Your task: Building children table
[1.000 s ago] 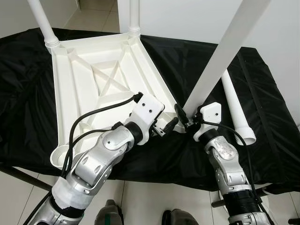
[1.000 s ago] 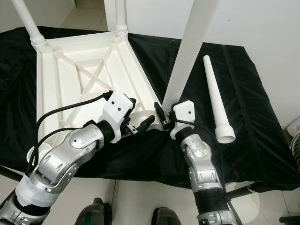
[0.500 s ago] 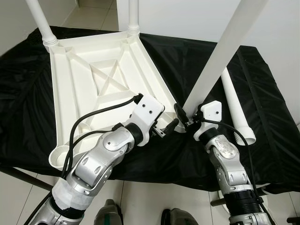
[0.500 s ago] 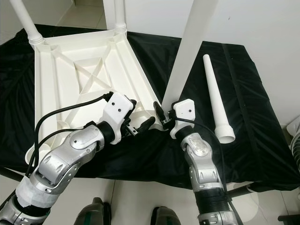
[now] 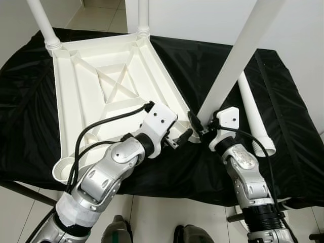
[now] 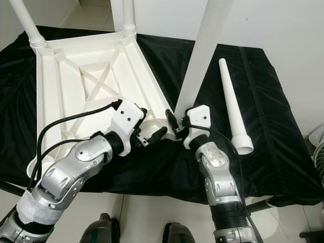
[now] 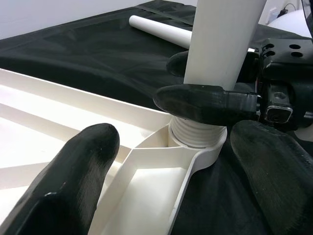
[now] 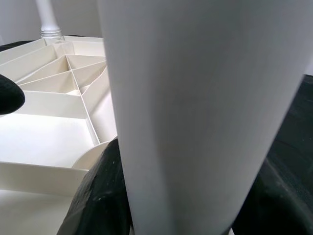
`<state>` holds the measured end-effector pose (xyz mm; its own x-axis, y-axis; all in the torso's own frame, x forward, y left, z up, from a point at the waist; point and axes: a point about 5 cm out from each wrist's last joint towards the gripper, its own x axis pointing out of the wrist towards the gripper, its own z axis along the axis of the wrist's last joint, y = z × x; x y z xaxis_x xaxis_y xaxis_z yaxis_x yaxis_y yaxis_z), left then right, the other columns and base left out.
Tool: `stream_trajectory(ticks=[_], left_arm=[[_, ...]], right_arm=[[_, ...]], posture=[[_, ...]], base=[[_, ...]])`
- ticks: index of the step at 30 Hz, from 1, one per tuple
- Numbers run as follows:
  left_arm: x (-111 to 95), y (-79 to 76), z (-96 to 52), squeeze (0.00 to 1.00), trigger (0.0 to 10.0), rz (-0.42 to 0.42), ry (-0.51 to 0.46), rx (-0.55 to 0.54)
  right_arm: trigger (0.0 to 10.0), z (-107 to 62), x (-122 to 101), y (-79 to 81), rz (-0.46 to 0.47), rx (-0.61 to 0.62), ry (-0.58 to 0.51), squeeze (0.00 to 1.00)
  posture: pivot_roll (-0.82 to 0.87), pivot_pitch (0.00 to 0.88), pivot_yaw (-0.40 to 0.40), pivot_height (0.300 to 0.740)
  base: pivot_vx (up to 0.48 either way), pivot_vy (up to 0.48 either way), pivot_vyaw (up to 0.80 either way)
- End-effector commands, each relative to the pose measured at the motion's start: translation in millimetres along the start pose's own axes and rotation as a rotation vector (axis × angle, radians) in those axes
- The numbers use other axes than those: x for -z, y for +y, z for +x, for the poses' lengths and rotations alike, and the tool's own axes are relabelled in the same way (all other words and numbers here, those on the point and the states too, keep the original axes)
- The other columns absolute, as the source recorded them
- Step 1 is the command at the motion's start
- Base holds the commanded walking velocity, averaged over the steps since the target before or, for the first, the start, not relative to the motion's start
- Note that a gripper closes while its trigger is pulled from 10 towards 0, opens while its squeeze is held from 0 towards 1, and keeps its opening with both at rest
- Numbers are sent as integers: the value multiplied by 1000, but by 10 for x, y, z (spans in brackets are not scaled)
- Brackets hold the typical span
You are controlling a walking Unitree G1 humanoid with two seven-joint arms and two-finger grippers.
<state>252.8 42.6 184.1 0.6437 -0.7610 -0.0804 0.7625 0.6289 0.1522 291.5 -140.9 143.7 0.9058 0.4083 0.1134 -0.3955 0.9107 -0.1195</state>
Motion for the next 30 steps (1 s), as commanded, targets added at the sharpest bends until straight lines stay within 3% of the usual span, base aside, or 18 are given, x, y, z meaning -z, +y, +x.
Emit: stream_trajectory(ticks=[1,30], left_arm=[[-1,-59,-21,0,10000,4,5,67],[1,-61,-14,0,10000,2,6,71]], right_arm=[[10000,-60,191,-36,34,27,106,0],[10000,-67,186,-41,35,34,117,0]], posture=[[76,105,-9,740],[70,103,-9,740]], base=[[0,0,0],[0,0,0]])
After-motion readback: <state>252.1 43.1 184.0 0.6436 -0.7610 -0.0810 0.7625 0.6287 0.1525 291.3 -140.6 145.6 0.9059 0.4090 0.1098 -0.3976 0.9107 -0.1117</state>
